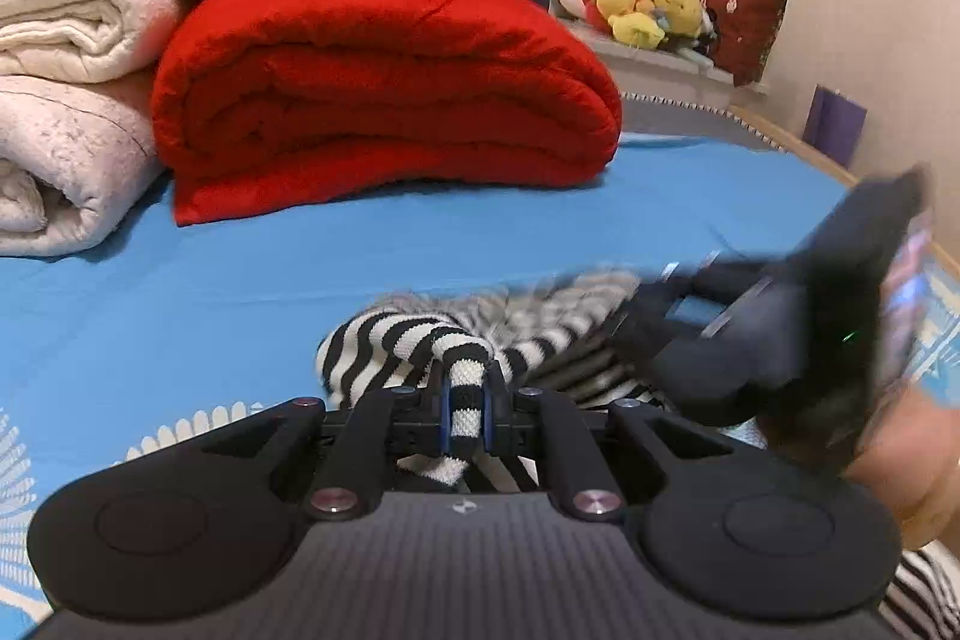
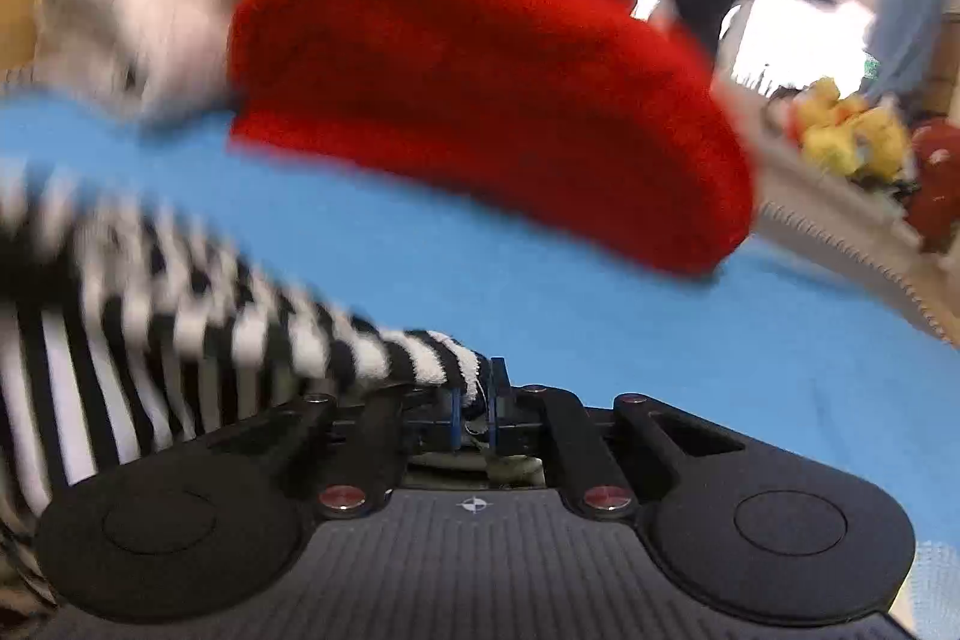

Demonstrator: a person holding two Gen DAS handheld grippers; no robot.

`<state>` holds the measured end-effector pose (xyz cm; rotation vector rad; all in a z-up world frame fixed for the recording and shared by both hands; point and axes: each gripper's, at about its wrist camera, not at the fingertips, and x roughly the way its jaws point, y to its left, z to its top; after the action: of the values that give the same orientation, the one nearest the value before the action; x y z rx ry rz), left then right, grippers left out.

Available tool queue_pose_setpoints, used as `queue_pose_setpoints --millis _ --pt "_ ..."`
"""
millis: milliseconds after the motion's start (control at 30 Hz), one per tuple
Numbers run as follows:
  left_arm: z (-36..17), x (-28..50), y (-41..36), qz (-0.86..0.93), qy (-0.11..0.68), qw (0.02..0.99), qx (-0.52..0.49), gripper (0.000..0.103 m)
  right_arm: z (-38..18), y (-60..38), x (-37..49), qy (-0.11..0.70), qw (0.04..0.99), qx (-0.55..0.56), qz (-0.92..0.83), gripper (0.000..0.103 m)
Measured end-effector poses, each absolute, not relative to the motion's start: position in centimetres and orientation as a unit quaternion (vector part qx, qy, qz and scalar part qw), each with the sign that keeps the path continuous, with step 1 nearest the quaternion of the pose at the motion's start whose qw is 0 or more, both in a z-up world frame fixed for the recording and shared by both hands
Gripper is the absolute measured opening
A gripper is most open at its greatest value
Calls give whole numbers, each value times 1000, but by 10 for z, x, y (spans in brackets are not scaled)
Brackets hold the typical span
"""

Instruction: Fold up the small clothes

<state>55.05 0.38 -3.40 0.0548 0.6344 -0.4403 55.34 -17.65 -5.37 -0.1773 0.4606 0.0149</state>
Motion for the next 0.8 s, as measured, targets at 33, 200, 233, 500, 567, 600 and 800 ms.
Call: queue_pose_setpoints --millis 33,200,233,500,567,600,800 --pt "-28 539 6 -223 303 926 21 10 -33 -179 532 214 972 -94 18 7" --pt "-8 436 25 -291 274 915 45 11 14 -174 340 189 956 -200 104 7" --pt "-11 413 31 -296 278 912 57 13 8 -172 296 210 947 -212 123 7" --pt "-56 288 108 -188 366 912 8 102 -70 -168 143 430 880 -86 183 70" --pt "-43 279 123 -171 355 918 -43 102 -45 -182 138 395 903 -41 165 74" --pt "-35 277 126 -166 348 921 -59 102 -30 -189 137 367 918 -10 147 77" --pt "-27 305 84 -174 335 923 -76 102 -10 -208 195 238 959 127 89 55"
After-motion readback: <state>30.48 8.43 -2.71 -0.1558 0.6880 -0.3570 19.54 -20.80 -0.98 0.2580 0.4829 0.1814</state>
